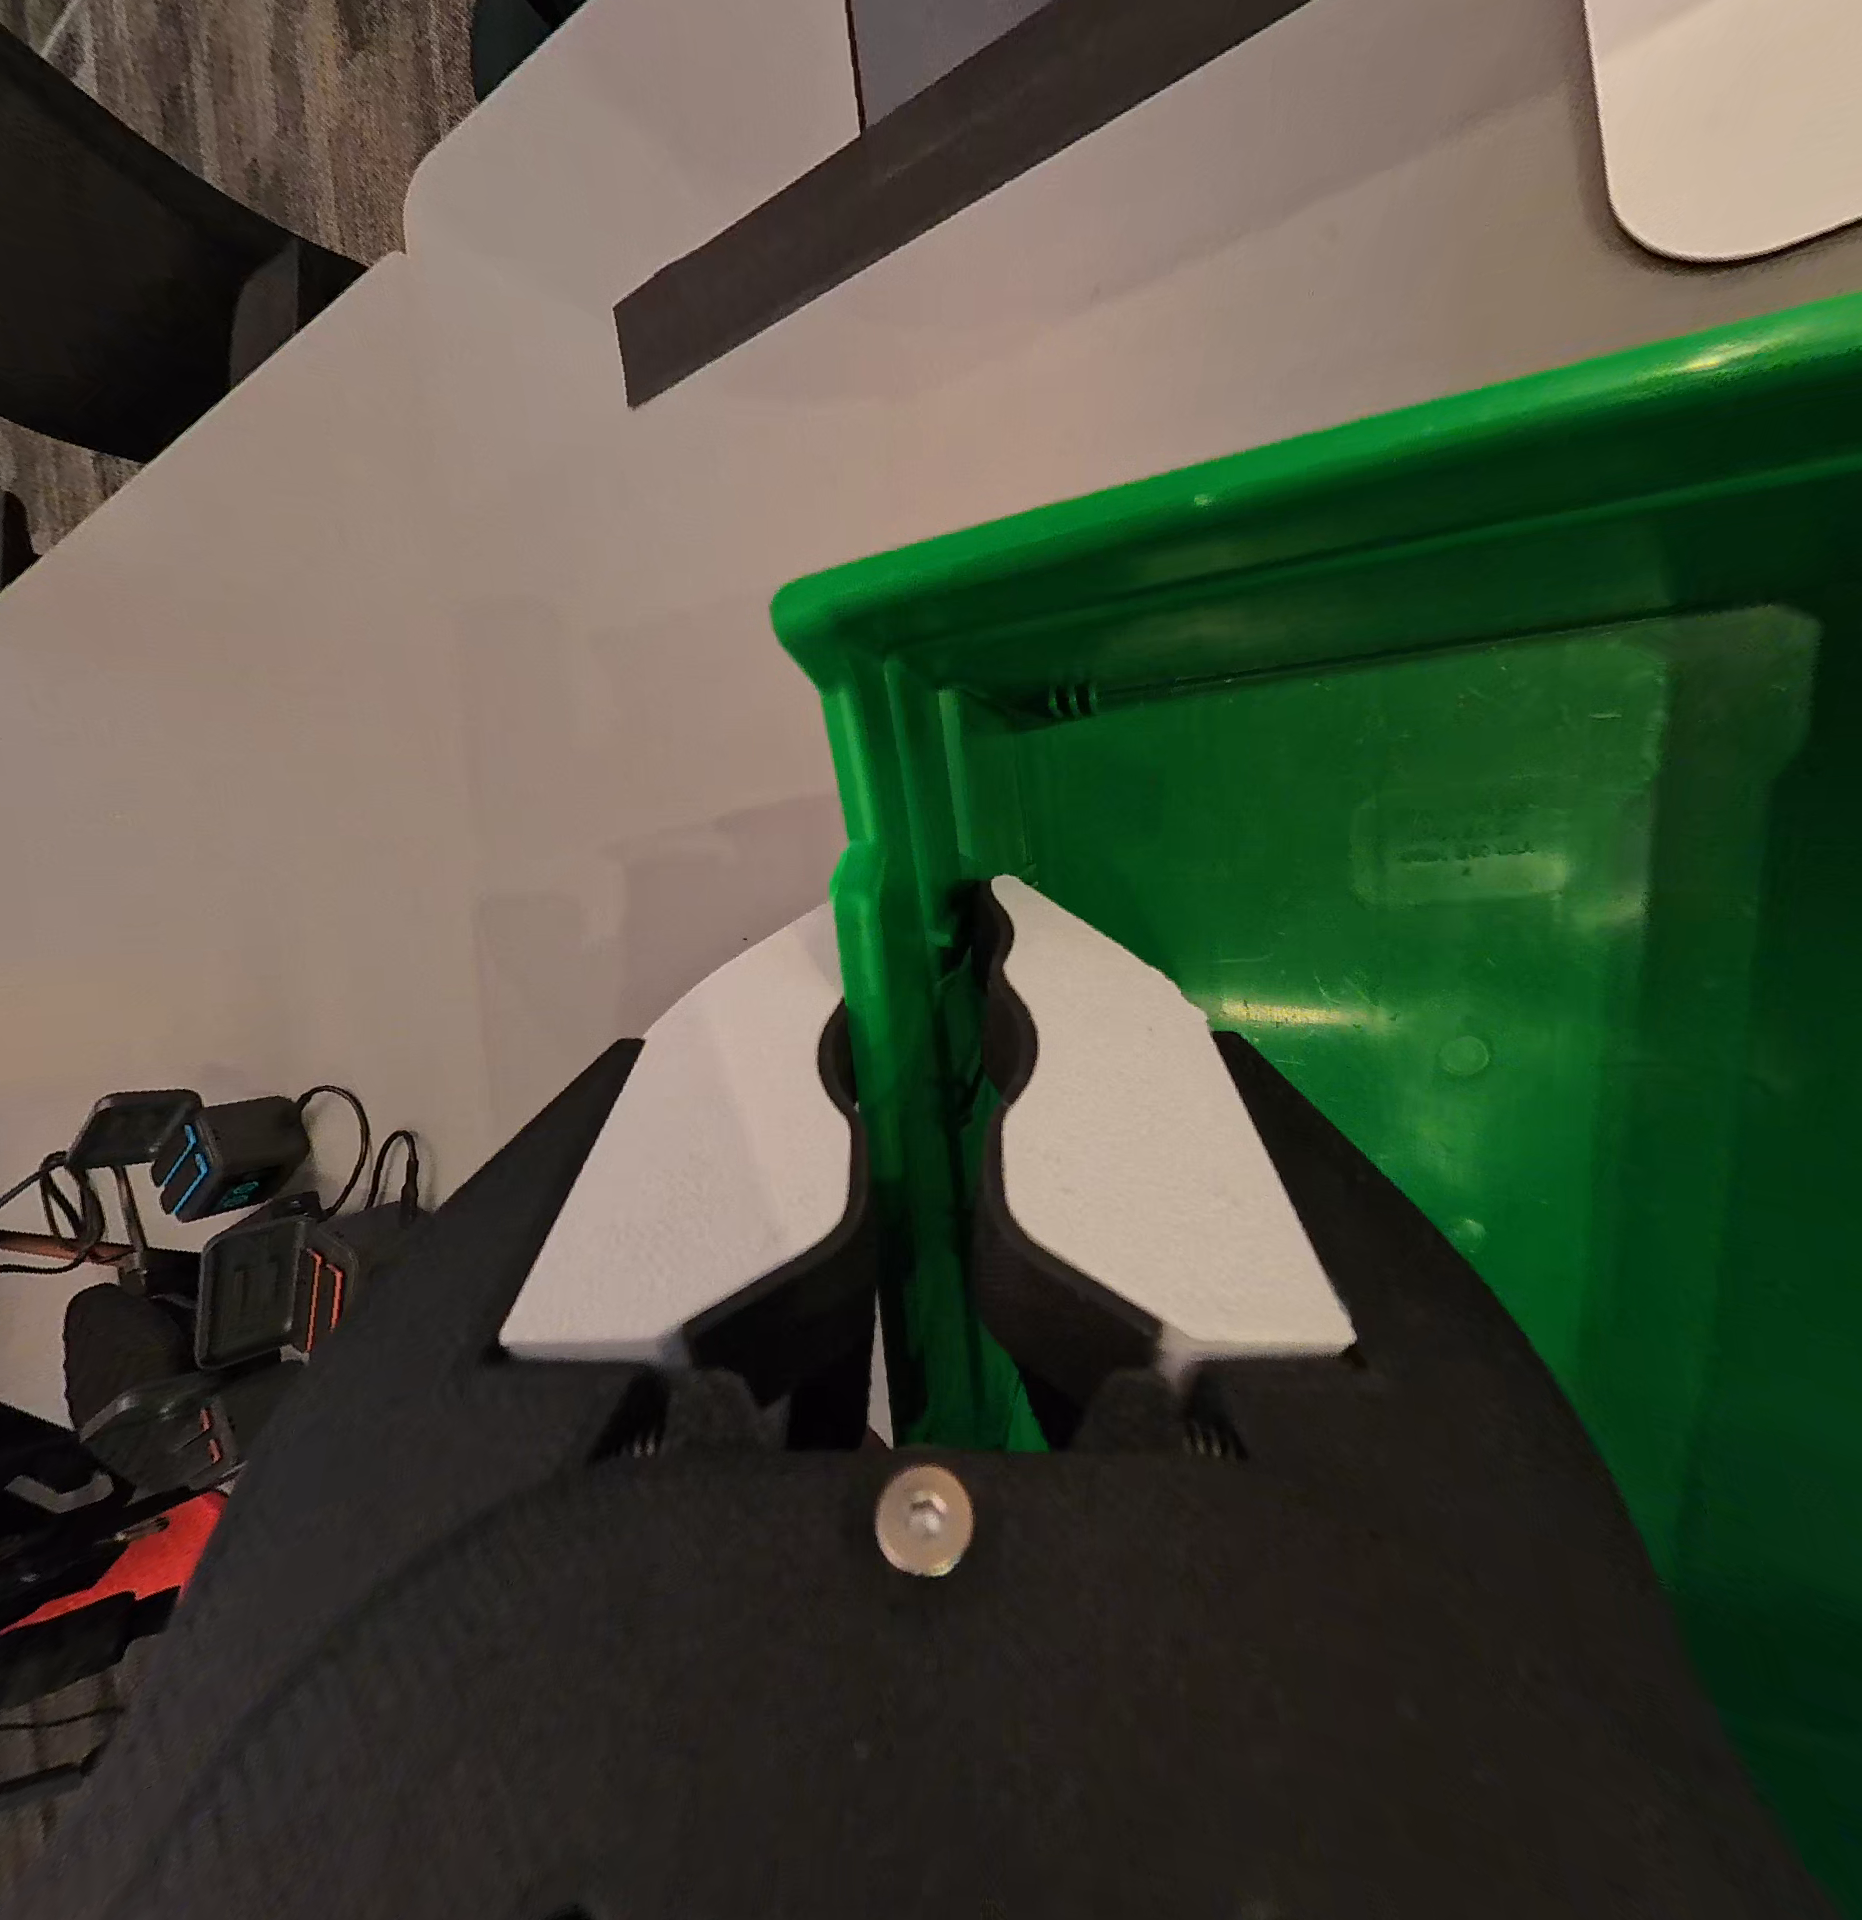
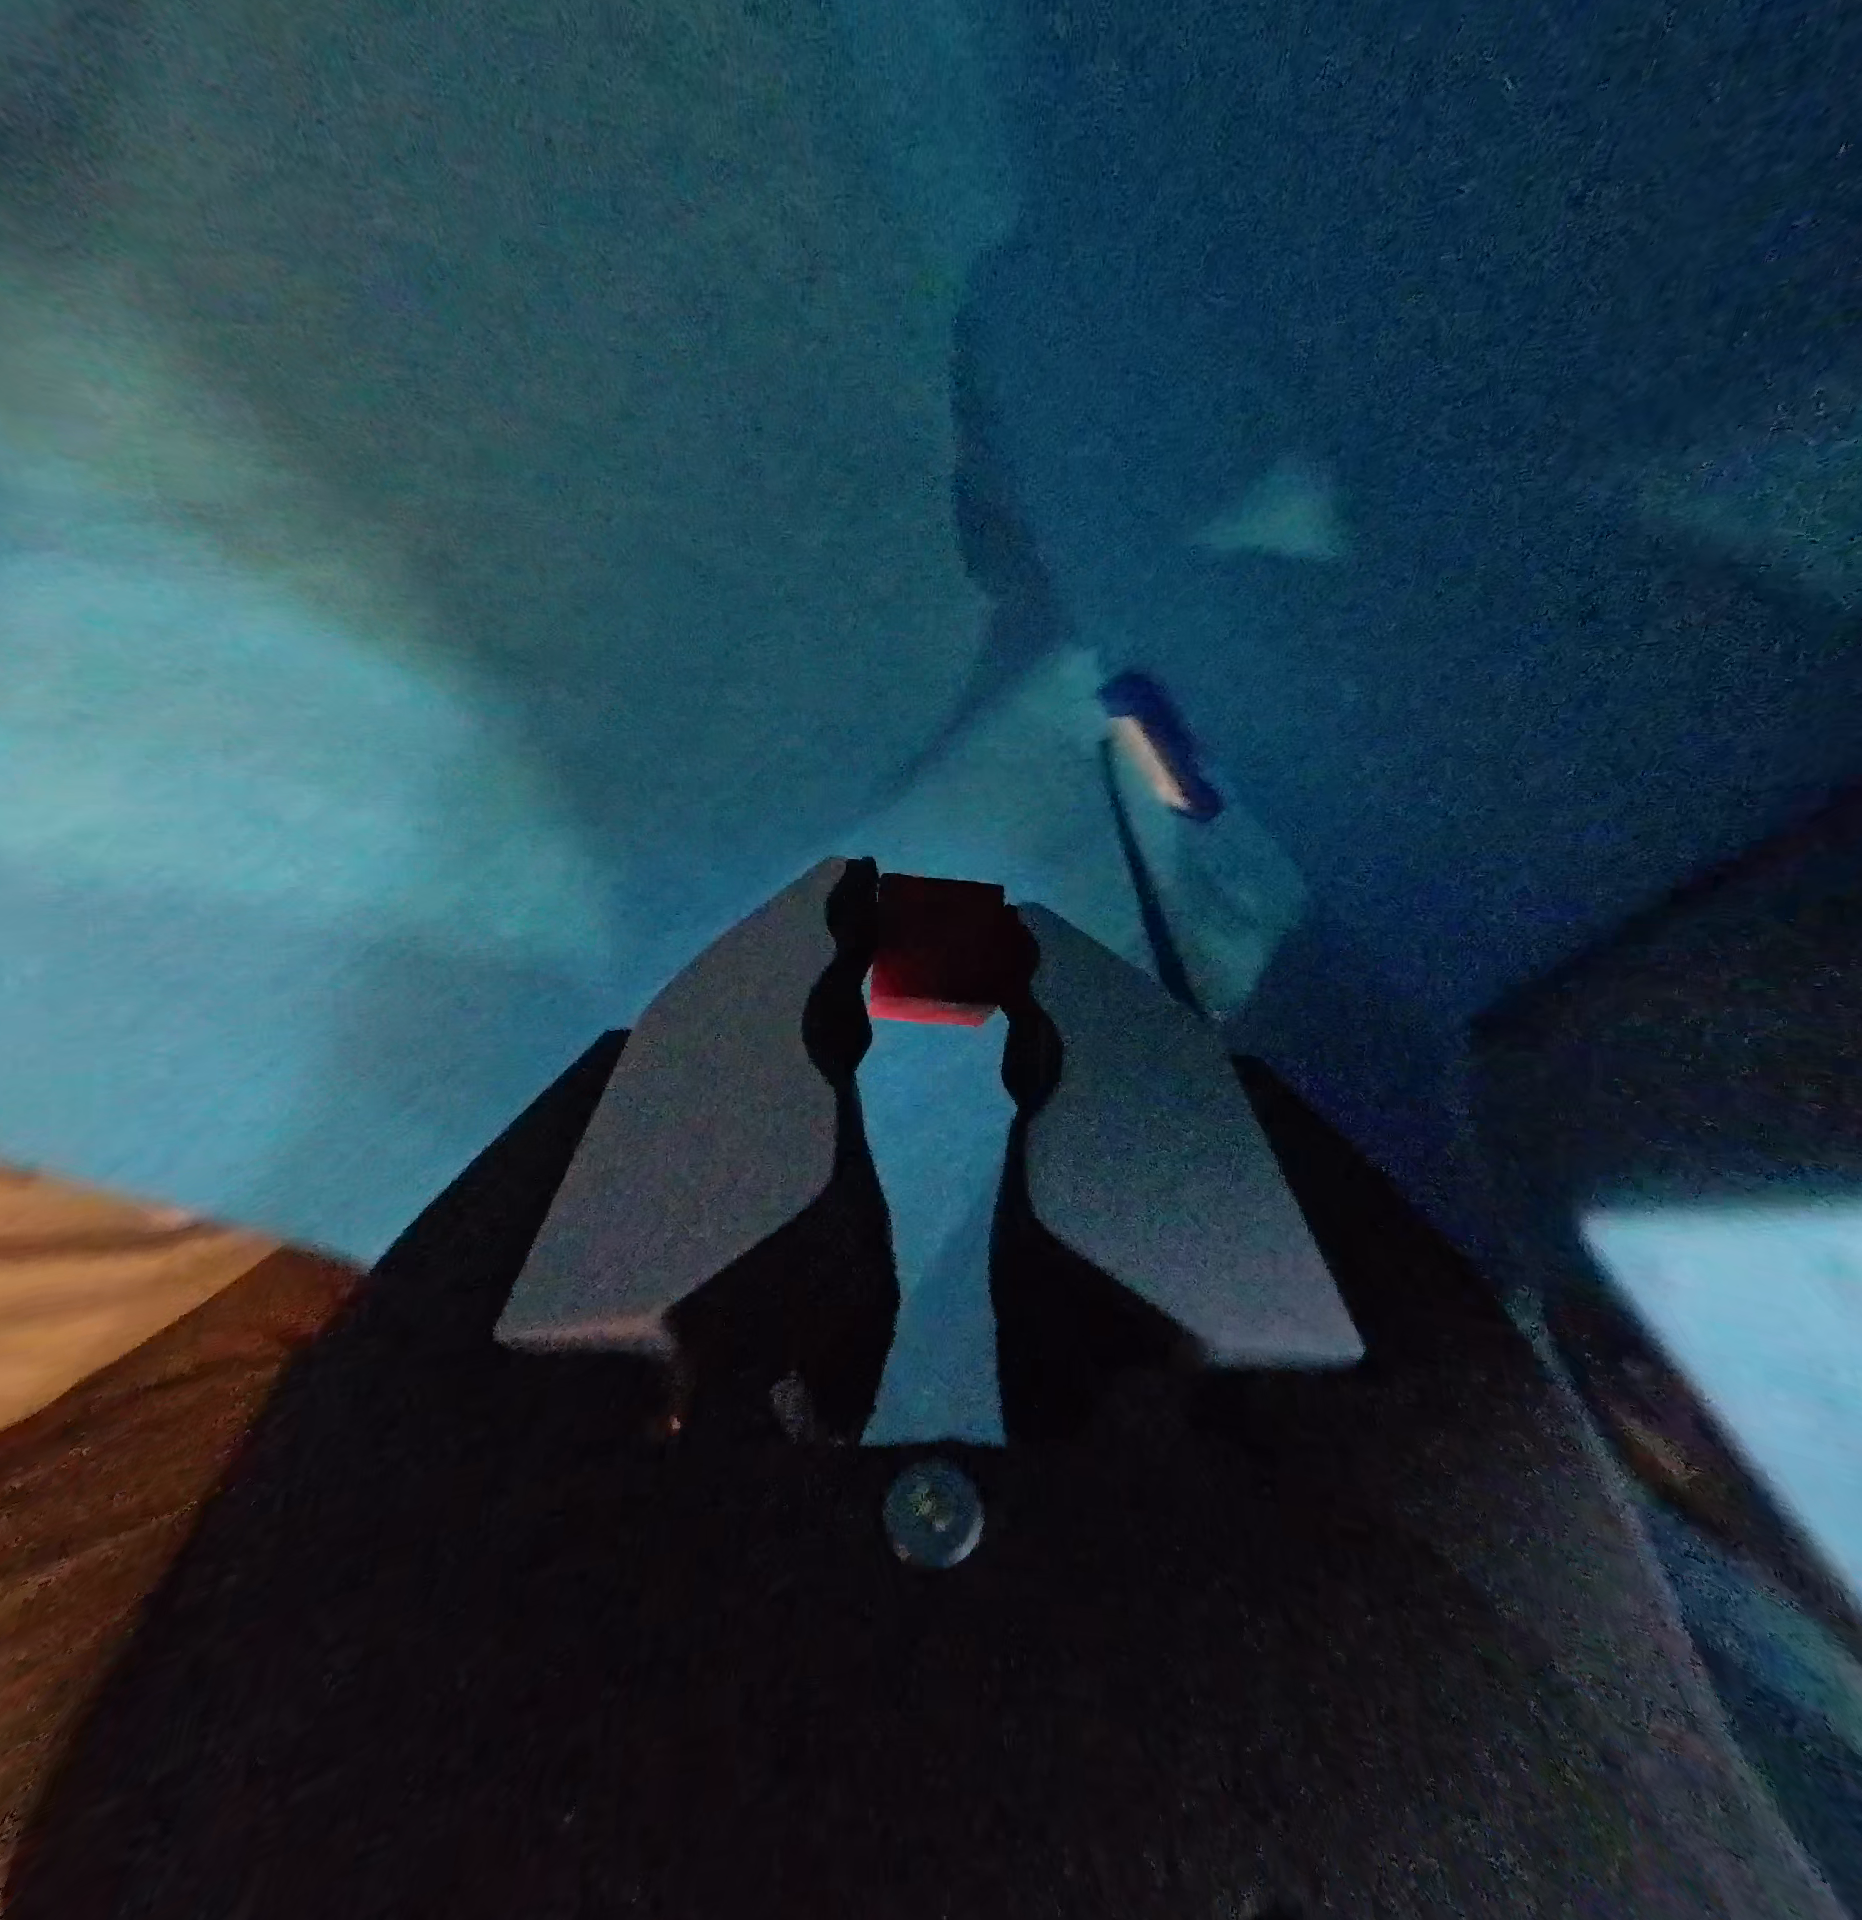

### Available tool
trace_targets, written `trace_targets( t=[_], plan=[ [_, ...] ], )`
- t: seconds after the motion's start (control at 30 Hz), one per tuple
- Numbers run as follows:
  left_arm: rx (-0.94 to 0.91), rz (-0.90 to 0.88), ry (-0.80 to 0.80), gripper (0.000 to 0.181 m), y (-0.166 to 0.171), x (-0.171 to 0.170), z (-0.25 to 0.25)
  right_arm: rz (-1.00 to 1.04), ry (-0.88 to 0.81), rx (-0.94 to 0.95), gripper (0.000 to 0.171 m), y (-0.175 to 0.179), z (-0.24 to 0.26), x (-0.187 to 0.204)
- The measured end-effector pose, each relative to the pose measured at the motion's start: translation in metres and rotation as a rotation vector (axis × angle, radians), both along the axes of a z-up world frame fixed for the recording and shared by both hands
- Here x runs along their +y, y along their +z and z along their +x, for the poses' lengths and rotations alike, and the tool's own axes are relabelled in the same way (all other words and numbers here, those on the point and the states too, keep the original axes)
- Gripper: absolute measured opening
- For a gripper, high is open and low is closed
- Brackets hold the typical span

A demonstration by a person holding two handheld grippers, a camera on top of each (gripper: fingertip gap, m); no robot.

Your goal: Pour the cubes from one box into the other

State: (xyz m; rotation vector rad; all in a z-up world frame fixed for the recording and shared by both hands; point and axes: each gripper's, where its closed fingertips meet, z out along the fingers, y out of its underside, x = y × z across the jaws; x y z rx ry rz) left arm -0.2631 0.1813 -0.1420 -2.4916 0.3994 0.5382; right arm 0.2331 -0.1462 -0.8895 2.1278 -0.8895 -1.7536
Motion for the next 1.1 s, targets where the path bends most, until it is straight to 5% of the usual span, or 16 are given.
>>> trace_targets(
  t=[0.03, 0.3, 0.67, 0.8, 0.93, 1.1],
  plan=[
    [-0.002, -0.003, 0.0, 0.017, -0.001, 0.001, -0.001, 0.038, -0.02, -0.003, 0.018, 0.014, 0.011, 0.005],
    [-0.089, -0.013, 0.051, 0.014, -0.007, -0.006, -0.016, 0.329, -0.013, -0.04, 0.018, 0.184, 0.074, -0.005],
    [-0.347, 0.008, 0.1, 0.005, -0.006, -0.025, -0.032, 0.536, 0.164, 0.096, 0.017, 0.434, 0.048, -0.164],
    [-0.416, 0.017, 0.091, 0.005, -0.013, -0.029, -0.036, 0.654, 0.196, 0.101, 0.017, 0.519, 0.049, -0.193],
    [-0.477, 0.02, 0.056, 0.004, -0.014, -0.031, -0.034, 0.875, 0.22, -0.006, 0.017, 0.612, 0.058, -0.169],
    [-0.521, 0.036, -0.003, 0.004, -0.006, -0.029, -0.022, 1.27, 0.258, -0.187, 0.017, 0.727, 0.036, -0.081]
  ],
)
